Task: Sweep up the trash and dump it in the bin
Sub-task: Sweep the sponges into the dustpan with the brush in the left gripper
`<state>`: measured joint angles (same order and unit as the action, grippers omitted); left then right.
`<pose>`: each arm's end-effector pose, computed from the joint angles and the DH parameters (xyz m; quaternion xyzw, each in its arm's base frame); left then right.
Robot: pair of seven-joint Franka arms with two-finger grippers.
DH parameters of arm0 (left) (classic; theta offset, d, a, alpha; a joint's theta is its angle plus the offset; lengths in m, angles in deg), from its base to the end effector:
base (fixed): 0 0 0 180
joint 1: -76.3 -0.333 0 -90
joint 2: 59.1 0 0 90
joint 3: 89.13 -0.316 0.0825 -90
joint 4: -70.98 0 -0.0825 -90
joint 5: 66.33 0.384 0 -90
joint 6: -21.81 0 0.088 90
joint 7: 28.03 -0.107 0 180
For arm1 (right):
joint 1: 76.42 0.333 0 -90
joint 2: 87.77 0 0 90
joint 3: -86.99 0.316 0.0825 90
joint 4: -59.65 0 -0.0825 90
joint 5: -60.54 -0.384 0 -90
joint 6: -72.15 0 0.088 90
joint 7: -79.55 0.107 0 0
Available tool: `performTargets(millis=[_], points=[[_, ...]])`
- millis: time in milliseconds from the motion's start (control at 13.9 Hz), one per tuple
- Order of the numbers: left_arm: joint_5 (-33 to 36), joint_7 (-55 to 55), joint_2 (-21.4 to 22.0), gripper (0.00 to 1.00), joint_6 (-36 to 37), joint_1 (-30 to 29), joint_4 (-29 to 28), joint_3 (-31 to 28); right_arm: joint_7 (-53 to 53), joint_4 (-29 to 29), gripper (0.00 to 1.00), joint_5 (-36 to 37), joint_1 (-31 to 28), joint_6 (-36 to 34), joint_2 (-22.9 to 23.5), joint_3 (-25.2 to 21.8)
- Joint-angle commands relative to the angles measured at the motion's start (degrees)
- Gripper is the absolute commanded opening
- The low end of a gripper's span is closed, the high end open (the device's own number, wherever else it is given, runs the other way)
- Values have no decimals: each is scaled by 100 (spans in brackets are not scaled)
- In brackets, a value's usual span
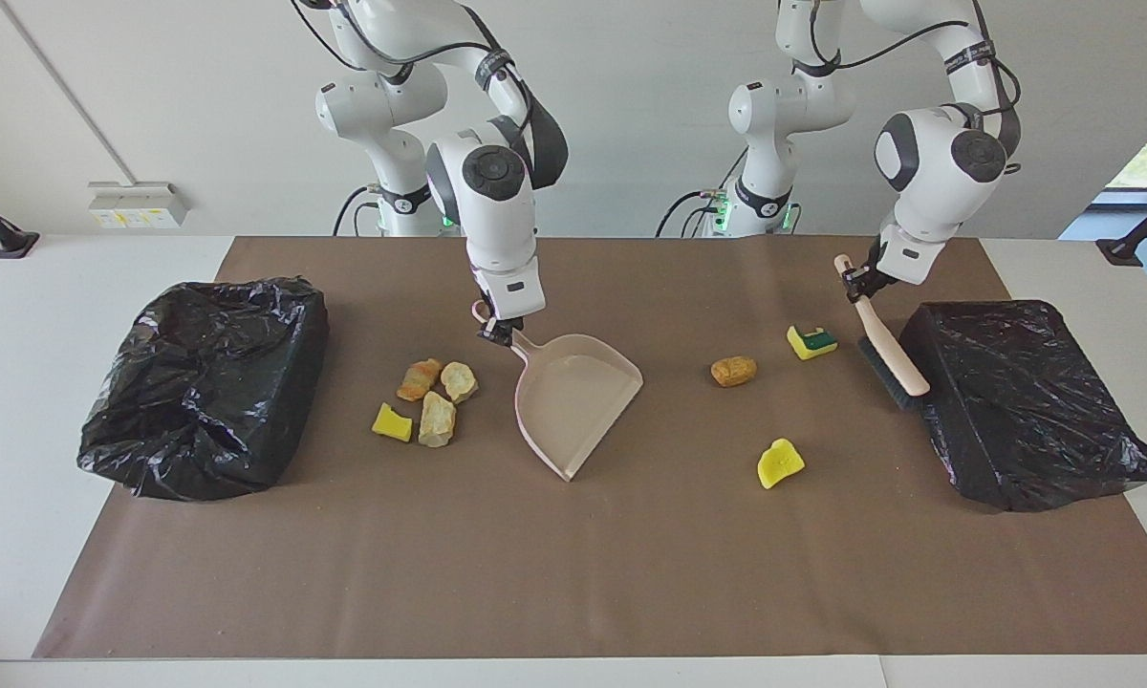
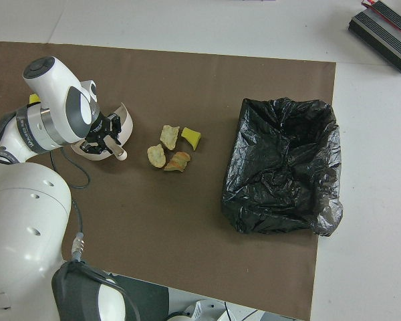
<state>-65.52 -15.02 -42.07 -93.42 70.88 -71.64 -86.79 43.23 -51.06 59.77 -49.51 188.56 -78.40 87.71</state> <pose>0.4133 0.0232 0.3817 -0.9863 -0.1372 0.0891 0.0198 0.5202 0.2729 0.3979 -0.8495 -0.5265 0.0314 0.0094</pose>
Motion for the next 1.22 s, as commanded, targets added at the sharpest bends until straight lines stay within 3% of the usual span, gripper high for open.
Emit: performTargets(millis=[0, 72, 144, 288, 360, 432, 864, 1152], points=[[-64, 648, 476, 0, 385, 348, -310, 21, -120, -214, 3, 15, 148, 540, 171, 51], [-64, 894, 494, 0, 517, 488, -310, 21, -356, -231, 9, 128, 148, 628, 206, 51], [-64, 1140, 555, 0, 614, 663, -336, 21, -811, -153, 22, 147, 87, 646, 293, 51], [-73, 1597, 529, 0, 571, 910, -346, 21, -1106, -108, 27, 86, 25, 646, 329, 51], [-73, 1886, 442, 0, 467, 1198, -354, 21, -1097, -109, 45, 51, 51, 620, 312, 51], [-73, 2211, 250, 0, 239, 1445, -372, 21, -966, -135, 52, 33, 69, 559, 294, 51], [-679, 2917, -805, 0, -1141, 2132, -91, 21, -974, -310, 56, 85, 96, 637, 268, 42], [-1022, 2874, -1184, 0, -1319, 2387, 427, 39, -1229, -486, 47, 156, 52, 708, 259, 33]])
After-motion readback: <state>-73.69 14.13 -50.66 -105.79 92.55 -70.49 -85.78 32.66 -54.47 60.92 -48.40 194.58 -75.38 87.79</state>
